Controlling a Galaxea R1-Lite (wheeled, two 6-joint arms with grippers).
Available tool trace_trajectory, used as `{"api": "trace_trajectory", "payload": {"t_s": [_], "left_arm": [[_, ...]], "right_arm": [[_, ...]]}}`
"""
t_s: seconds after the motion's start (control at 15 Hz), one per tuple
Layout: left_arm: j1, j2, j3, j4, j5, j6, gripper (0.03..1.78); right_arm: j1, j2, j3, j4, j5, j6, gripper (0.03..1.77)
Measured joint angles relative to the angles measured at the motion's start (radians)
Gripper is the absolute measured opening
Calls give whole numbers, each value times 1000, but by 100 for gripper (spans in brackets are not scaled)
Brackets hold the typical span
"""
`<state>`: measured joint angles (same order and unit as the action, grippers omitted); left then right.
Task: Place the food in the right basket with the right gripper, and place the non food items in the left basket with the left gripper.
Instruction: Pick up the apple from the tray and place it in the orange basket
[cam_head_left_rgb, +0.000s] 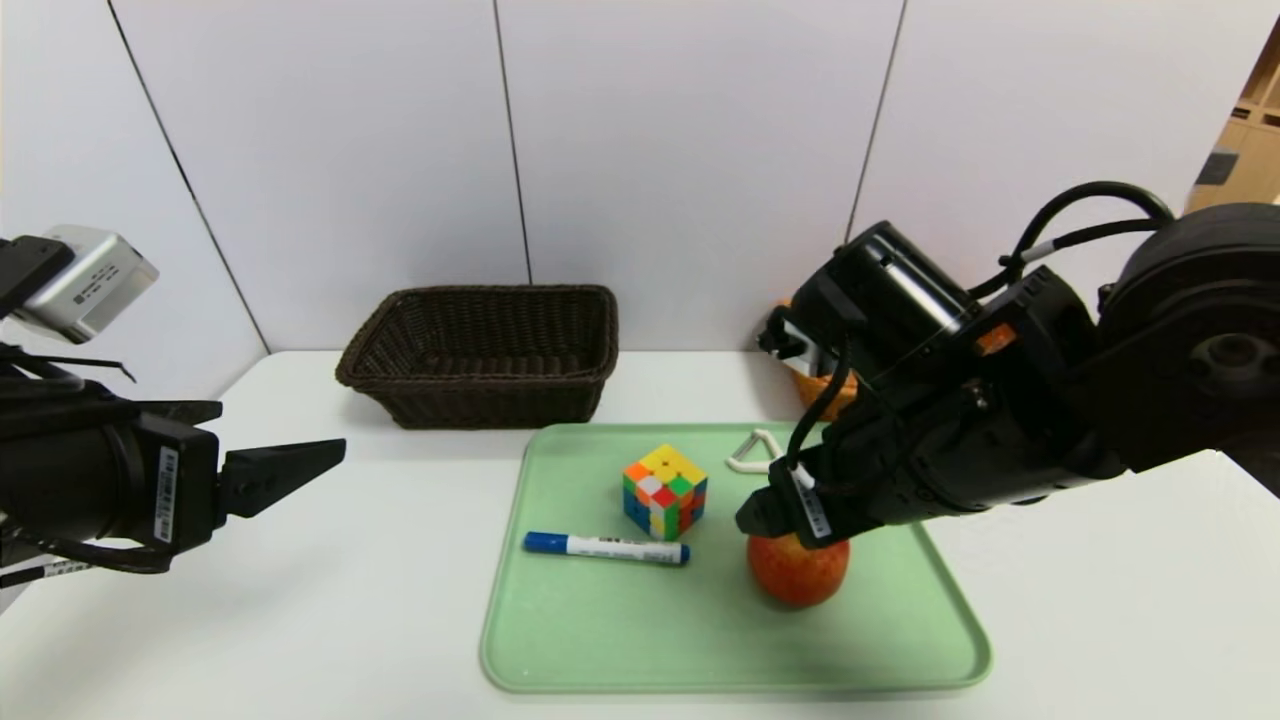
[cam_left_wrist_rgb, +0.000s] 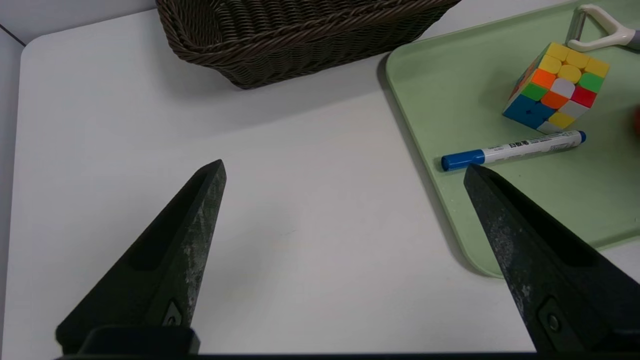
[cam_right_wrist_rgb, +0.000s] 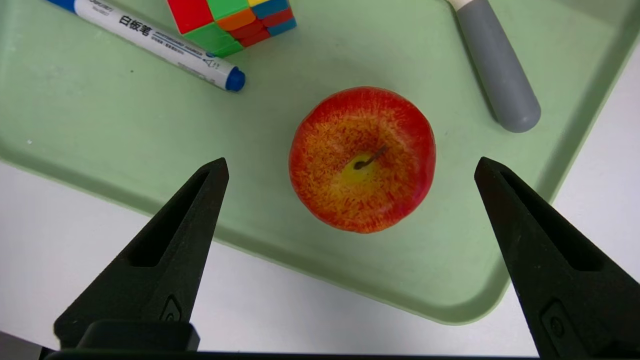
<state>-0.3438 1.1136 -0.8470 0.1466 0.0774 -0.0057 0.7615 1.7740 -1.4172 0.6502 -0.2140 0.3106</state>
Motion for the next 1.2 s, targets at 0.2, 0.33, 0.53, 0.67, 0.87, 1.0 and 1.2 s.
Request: {"api": "trace_trajectory", "payload": {"t_s": [0.2,0.33,0.53,0.67,0.87,1.0,1.2], "left_arm": [[-2,-3,-3,-1,0,1,169],[-3,-5,-4,-2,0,1,169],[-3,-9,-5,-1,0,1,169],[-3,-10,-6,-2,0,1,169],[-4,-11,-5,-2,0,1,169],[-4,-12,0,-1,0,0,169],[-4,-16,4,0,0,1,169]], "right_arm": [[-4,33,5,0,0,8,170],[-2,46,13,0,0,30,170],[-2,60,17,0,-1,33,170],[-1,70,19,-1,0,33,170],[-3,83,20,-3,0,37,170],[-4,94,20,-3,0,56,170],[-6,111,20,-3,0,62,170]]}}
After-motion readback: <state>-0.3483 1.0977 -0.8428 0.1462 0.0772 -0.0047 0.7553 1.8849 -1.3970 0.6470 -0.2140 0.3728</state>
